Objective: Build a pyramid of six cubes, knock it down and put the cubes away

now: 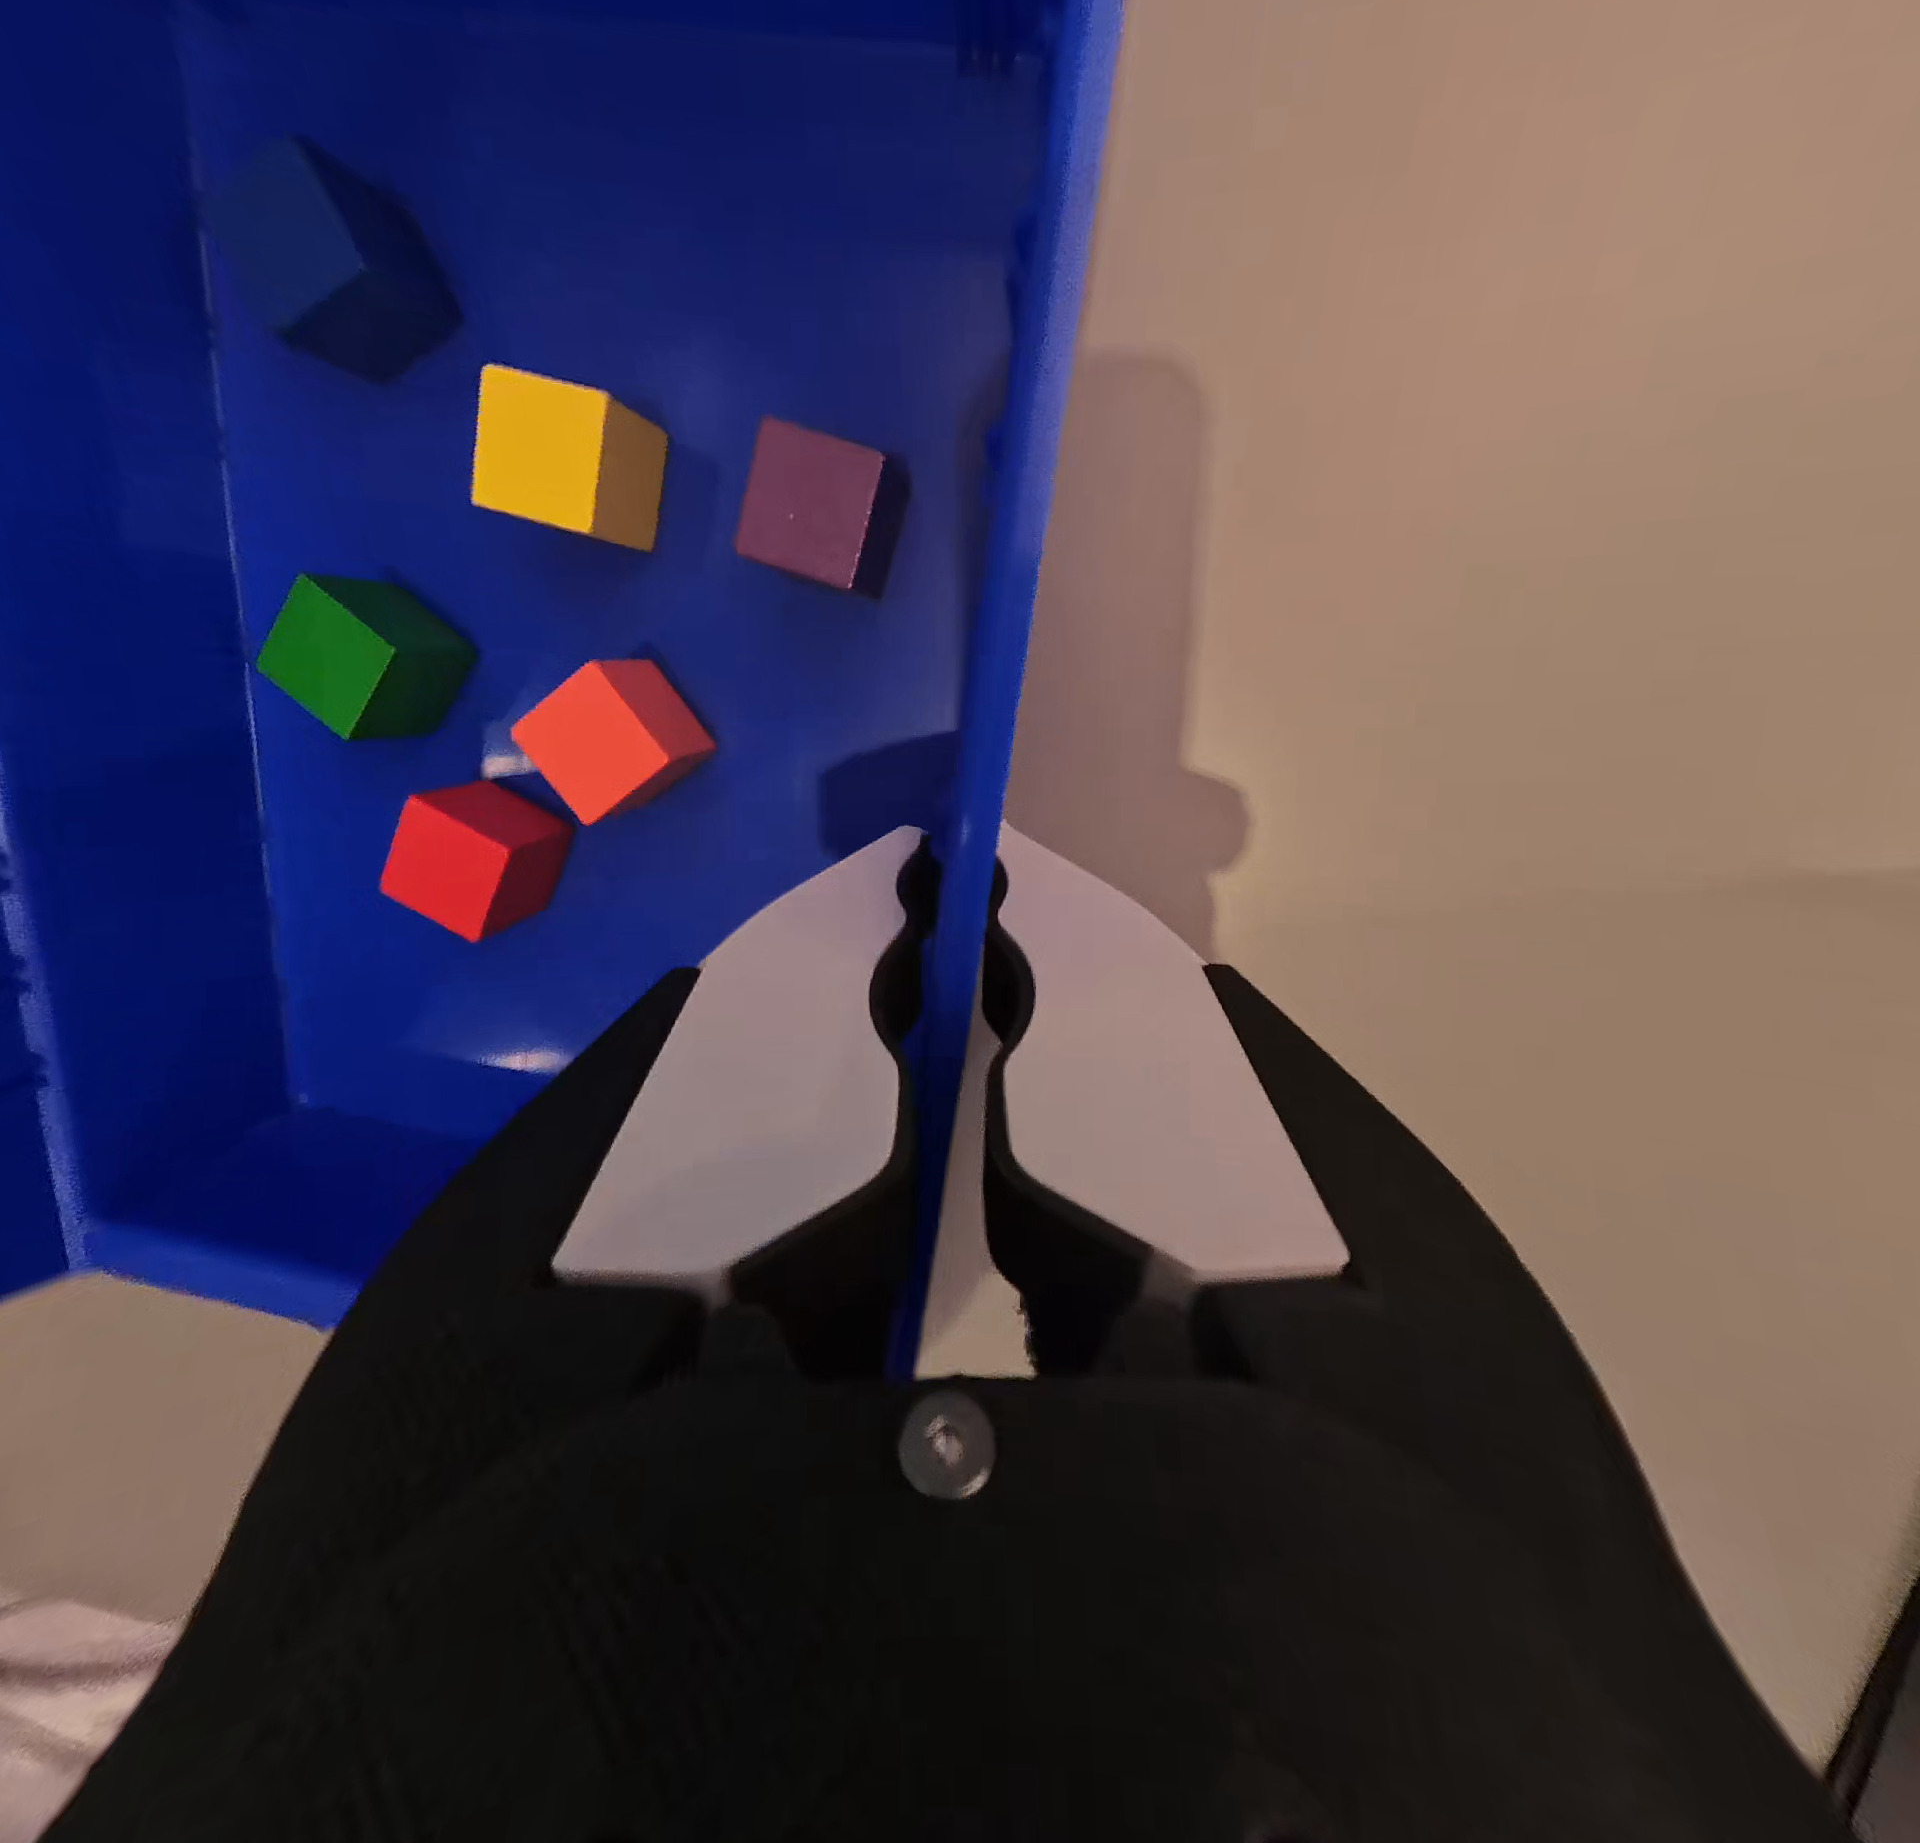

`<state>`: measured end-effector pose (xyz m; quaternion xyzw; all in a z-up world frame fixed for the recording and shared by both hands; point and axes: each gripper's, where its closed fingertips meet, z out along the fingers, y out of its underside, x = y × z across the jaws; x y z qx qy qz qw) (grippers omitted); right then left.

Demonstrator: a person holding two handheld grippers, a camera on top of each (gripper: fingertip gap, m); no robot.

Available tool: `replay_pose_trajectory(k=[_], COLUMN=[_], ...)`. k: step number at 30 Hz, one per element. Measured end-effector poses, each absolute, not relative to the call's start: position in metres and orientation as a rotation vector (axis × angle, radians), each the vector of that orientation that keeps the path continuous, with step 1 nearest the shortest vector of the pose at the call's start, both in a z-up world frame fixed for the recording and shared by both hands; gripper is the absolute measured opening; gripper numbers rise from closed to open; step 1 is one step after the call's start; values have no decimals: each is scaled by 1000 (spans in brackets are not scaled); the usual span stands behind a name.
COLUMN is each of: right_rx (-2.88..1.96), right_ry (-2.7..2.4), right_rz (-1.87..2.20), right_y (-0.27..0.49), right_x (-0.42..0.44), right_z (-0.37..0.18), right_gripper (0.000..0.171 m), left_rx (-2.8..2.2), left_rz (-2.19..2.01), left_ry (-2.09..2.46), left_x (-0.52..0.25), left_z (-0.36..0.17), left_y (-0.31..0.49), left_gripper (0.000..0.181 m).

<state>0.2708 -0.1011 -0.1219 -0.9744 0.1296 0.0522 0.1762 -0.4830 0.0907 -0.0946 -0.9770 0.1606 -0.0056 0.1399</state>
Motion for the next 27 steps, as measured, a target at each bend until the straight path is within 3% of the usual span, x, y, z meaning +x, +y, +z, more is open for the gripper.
replay_pose_trajectory(k=[3,6,16,21,27], right_rx=[-2785,-2812,-2897,-2950,-2853], right_ry=[333,350,184,22,16], right_rz=[205,164,218,283,156], right_y=[-104,-103,-73,-68,-37], right_x=[260,257,182,136,133], right_z=[-122,-122,-120,-118,-118], right_gripper=[9,8,8,18,22], left_rx=[-2851,-2885,-2885,-2846,-2808], left_rz=[-76,-145,32,109,179], left_ry=[474,527,754,963,1082], left_x=[-477,-464,-402,-357,-325], left_z=[-102,-106,-109,-110,-110], left_y=[91,86,79,62,49], left_gripper=[32,6,13,20,25])
